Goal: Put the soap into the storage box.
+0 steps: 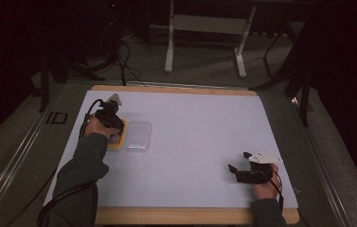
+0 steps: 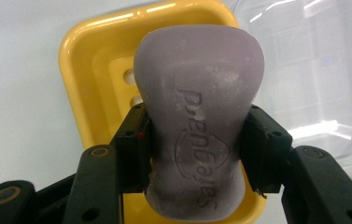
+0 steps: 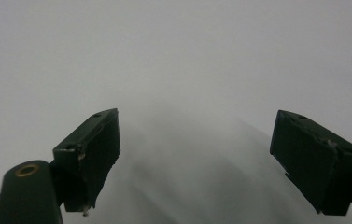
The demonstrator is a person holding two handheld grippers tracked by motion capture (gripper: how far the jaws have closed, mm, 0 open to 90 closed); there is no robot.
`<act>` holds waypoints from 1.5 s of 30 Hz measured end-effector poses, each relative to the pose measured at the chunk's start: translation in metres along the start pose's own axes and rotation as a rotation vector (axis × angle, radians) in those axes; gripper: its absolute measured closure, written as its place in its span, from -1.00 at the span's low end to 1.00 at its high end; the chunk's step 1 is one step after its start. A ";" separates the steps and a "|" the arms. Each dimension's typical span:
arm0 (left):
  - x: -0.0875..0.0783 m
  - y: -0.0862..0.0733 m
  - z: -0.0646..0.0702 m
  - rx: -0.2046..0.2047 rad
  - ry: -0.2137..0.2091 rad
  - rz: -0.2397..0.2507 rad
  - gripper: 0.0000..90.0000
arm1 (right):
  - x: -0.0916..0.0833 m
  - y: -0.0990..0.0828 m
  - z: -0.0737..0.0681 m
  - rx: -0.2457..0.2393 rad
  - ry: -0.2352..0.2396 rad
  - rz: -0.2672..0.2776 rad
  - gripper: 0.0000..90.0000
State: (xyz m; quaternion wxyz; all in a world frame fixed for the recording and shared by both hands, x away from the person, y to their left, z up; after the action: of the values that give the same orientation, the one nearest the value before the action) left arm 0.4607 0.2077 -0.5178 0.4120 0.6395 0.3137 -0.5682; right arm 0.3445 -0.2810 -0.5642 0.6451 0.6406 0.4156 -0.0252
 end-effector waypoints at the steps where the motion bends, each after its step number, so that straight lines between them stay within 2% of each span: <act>1: 0.001 -0.001 0.000 0.000 -0.001 -0.002 0.11 | 0.000 0.000 0.000 0.000 0.000 0.000 -0.65; 10: 0.010 -0.007 -0.007 -0.030 0.006 -0.024 0.11 | 0.000 0.000 0.000 -0.001 0.000 0.000 -0.65; 17: 0.012 -0.006 -0.007 -0.032 0.008 -0.031 0.10 | 0.000 0.000 0.000 -0.002 0.000 0.000 -0.65; 23: 0.020 -0.007 -0.008 -0.057 0.000 -0.036 0.09 | 0.000 0.000 0.000 -0.002 -0.001 0.000 -0.65; 27: 0.019 -0.007 -0.009 -0.060 -0.004 -0.031 0.09 | 0.000 0.000 0.000 -0.003 0.000 0.000 -0.65; 29: 0.019 -0.008 -0.010 -0.074 -0.013 -0.017 0.05 | 0.000 0.000 0.000 -0.004 -0.001 -0.001 -0.65; 33: 0.017 -0.007 -0.009 -0.070 -0.018 0.000 0.00 | 0.000 0.000 0.000 -0.005 0.000 -0.001 -0.65; 38: 0.011 -0.006 -0.007 -0.065 -0.005 0.012 -0.13 | 0.000 0.000 0.000 -0.003 0.000 -0.002 -0.65; 45: 0.002 -0.005 -0.006 -0.053 0.013 0.040 -0.20 | 0.000 0.000 0.000 -0.004 0.000 -0.002 -0.65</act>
State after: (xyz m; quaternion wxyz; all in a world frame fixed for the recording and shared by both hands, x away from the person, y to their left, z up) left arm 0.4596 0.2154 -0.5205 0.4378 0.6383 0.3185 -0.5473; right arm 0.3445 -0.2807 -0.5643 0.6462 0.6391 0.4164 -0.0249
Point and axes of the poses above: each handheld gripper's, and its own axes: x roughly forward along the jaws, y roughly out of its top, z roughly to its right, the point moved 5 cm from there along x, roughly forward along the jaws, and after that the axes turned 15 degrees about x, right-handed, at the moved point
